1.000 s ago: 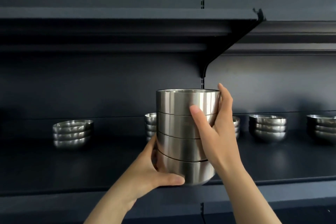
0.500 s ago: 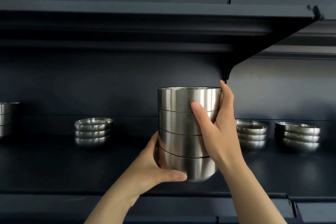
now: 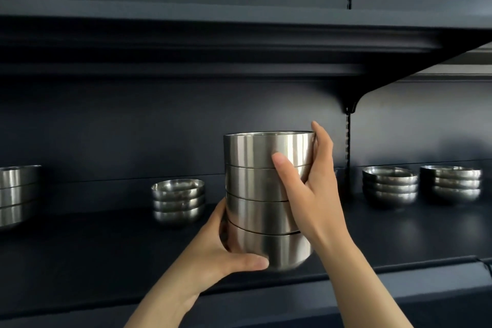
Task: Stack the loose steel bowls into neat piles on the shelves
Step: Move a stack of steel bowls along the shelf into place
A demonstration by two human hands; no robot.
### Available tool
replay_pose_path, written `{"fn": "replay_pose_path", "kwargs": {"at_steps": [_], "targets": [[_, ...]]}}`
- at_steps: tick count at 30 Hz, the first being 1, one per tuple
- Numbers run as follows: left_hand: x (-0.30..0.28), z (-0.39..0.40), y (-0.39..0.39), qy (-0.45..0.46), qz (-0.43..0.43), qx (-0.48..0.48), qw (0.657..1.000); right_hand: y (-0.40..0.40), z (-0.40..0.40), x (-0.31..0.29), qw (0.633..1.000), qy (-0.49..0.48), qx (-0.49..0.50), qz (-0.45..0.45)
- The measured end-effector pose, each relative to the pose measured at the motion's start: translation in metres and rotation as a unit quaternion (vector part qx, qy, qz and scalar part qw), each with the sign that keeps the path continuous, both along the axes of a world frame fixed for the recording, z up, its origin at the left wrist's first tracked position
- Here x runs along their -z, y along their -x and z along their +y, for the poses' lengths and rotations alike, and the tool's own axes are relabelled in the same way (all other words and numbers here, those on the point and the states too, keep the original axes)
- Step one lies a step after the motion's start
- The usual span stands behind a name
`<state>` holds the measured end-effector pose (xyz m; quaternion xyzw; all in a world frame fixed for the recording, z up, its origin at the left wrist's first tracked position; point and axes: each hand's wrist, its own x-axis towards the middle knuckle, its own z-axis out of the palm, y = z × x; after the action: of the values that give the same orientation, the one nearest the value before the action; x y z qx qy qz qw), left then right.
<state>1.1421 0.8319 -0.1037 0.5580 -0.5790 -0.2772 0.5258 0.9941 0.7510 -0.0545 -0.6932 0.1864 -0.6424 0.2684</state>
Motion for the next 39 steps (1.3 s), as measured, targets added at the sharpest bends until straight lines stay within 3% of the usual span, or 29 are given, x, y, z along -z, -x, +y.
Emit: {"fn": "replay_pose_path", "kwargs": {"at_steps": [16, 29, 39], "targets": [[0.001, 0.04, -0.072, 0.034, 0.011, 0.049, 0.998, -0.068, 0.052, -0.004, 0.999, 0.02, 0.029, 0.011], [0.001, 0.052, -0.101, 0.038, 0.022, 0.003, 0.999, -0.103, 0.056, -0.013, 0.999, 0.033, -0.016, 0.025], [0.004, 0.099, -0.18, 0.02, 0.018, -0.015, 1.0, -0.182, 0.101, -0.008, 0.999, 0.02, -0.021, 0.024]]}}
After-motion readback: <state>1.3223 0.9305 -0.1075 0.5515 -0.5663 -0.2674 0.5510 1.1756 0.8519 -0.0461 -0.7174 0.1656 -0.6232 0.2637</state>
